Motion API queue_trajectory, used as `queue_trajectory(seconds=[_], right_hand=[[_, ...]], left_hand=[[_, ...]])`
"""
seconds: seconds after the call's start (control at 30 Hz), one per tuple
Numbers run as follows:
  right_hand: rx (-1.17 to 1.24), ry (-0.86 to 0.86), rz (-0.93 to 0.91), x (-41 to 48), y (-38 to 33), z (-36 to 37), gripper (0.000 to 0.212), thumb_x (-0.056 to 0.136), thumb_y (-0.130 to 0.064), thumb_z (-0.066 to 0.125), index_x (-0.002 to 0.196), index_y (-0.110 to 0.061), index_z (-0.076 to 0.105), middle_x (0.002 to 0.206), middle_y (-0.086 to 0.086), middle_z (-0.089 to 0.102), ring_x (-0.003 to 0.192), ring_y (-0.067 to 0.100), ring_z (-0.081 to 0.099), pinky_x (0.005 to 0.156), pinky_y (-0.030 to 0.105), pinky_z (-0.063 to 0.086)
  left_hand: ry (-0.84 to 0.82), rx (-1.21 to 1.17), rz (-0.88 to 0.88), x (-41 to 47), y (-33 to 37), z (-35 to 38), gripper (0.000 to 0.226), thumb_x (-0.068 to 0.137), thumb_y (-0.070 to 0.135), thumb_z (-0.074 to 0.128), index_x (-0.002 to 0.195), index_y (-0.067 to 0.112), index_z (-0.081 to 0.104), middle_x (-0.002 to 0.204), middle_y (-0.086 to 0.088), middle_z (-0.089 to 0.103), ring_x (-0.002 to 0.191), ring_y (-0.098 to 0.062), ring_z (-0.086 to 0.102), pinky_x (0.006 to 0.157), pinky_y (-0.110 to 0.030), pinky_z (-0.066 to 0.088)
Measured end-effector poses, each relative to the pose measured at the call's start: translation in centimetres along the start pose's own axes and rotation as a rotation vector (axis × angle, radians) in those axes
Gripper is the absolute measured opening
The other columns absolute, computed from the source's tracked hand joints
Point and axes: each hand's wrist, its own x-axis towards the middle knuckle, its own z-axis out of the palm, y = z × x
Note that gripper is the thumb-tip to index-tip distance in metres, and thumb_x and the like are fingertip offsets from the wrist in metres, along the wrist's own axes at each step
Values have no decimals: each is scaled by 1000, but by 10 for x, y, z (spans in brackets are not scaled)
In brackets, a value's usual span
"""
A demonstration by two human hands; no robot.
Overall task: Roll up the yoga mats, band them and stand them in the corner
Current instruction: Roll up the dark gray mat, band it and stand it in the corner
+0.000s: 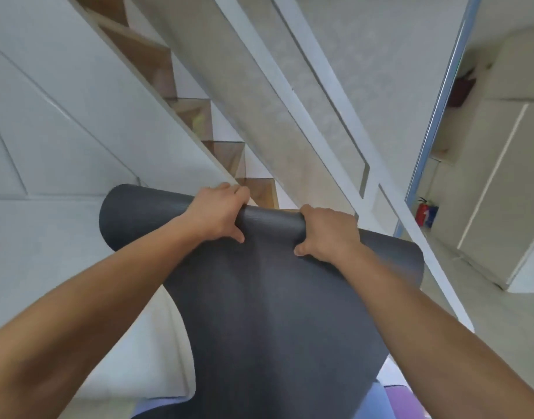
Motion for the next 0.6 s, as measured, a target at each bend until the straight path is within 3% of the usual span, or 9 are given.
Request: queue_trajectory(seconds=[0.1,0.27,0.43,0.6], right_hand=[[-44,93,-43,14,0,-14,55,70,-43,79,114,-21,53,93,-2,61,82,24,61,60,33,39],[-27,239,-110,32,3,-51,52,75,-44,77,115,-22,52,100,-1,61,92,24,61,67,33,34],[-36,376,-147,45,4,-109,54,75,-50,77,117,-25,54,103,-3,62,97,24,61,68,34,34],[-76,461,-162,51,-1,-147,55,75,-52,77,117,-26,53,103,-4,61,96,23,60,69,34,34]], left_hand=[[8,34,-27,4,-8,-23,63,68,58,81,109,28,45,114,5,55,99,-16,47,80,-37,50],[40,76,-25,14,-26,-71,80,65,67,79,132,32,50,125,5,48,113,-18,45,93,-34,45],[43,12,-80,20,-40,-136,82,62,64,83,128,28,50,118,4,58,100,-21,56,86,-36,47],[-149,-134,-217,21,-61,-194,84,51,64,88,120,35,50,106,14,62,96,-18,61,92,-42,52]])
